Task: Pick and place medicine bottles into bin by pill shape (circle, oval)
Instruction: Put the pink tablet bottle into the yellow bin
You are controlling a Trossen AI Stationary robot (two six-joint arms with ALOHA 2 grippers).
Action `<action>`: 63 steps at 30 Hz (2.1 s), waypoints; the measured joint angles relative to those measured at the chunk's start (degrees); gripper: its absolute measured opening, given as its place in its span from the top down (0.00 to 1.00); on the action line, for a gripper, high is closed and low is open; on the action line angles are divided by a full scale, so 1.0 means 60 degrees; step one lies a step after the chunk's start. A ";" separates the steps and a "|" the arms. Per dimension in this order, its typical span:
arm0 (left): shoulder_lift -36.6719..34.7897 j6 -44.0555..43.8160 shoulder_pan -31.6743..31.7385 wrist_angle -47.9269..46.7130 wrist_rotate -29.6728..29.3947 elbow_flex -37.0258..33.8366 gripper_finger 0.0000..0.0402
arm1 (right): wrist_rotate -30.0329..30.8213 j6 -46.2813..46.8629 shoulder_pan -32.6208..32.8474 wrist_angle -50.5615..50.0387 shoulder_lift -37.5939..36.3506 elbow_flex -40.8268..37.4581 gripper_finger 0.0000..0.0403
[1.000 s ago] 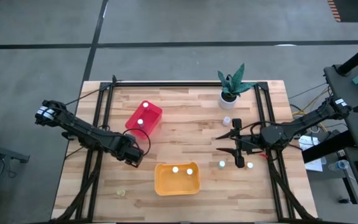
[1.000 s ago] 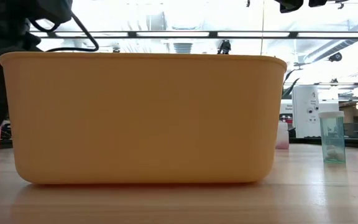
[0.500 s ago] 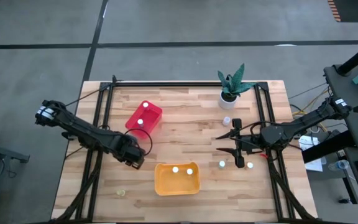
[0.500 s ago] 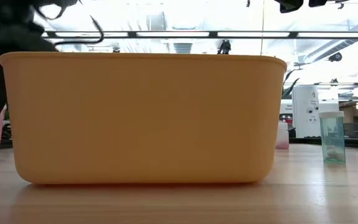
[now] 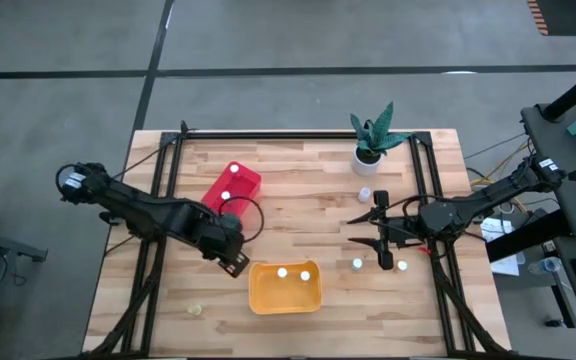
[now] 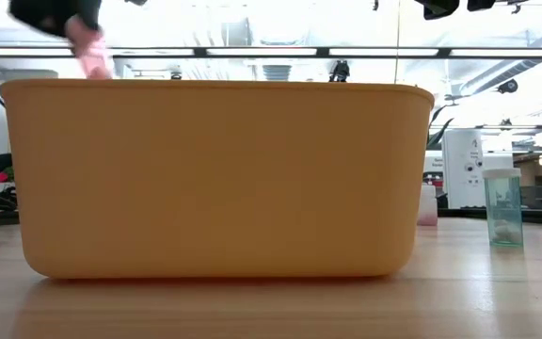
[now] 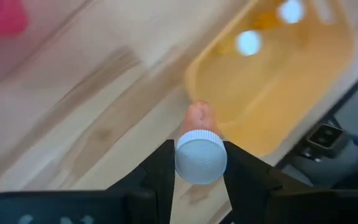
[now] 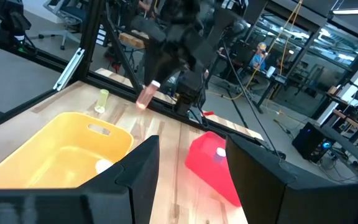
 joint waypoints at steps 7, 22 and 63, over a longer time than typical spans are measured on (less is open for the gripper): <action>0.1865 0.2475 0.0004 -0.0052 0.0027 0.2249 0.75 | 0.0000 -0.0001 0.0000 0.0003 0.0000 0.0000 0.56; 0.4565 0.6654 -0.0444 -0.1759 -0.0500 0.5053 0.75 | 0.0000 -0.0040 -0.0010 0.0001 0.0000 0.0000 0.56; 0.6195 0.7740 -0.0699 -0.1076 -0.1011 0.3802 0.75 | 0.0001 -0.0040 -0.0011 -0.0001 0.0000 -0.0006 0.56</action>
